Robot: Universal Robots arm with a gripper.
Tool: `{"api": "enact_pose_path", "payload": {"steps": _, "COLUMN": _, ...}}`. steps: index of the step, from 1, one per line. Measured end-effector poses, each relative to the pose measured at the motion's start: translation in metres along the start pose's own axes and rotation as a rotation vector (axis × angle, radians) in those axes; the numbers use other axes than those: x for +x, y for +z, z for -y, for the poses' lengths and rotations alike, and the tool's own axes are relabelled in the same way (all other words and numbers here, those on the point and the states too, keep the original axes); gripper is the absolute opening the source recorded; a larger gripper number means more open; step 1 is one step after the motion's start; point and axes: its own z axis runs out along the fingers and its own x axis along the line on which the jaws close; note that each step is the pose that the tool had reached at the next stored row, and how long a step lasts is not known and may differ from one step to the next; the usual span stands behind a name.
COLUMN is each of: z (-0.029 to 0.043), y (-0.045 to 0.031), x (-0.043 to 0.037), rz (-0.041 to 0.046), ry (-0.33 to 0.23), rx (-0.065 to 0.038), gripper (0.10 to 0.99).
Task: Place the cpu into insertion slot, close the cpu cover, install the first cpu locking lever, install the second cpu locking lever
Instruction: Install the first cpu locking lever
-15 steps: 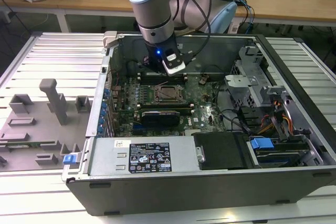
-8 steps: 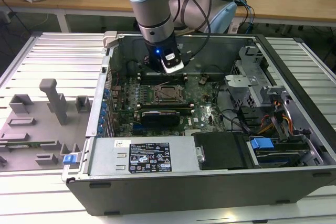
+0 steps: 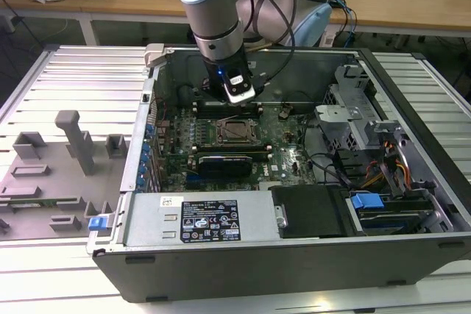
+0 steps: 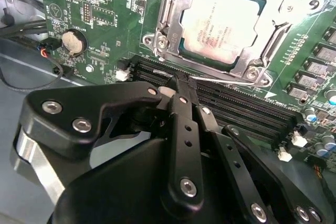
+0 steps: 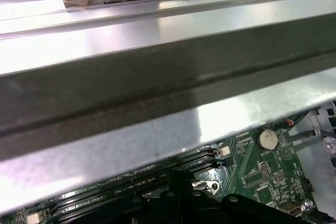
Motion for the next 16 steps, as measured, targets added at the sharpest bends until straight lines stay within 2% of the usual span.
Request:
{"api": "enact_pose_path", "payload": {"steps": 9, "z": -0.0007, "y": 0.008, "x": -0.0035, "rz": 0.0061, "ry": 0.011, "rx": 0.013, "gripper": 0.106}}
{"api": "enact_pose_path", "payload": {"steps": 16, "z": 0.0003, "y": 0.0133, "x": -0.0028, "rz": 0.0106, "ry": 0.018, "rx": 0.025, "gripper": 0.106}}
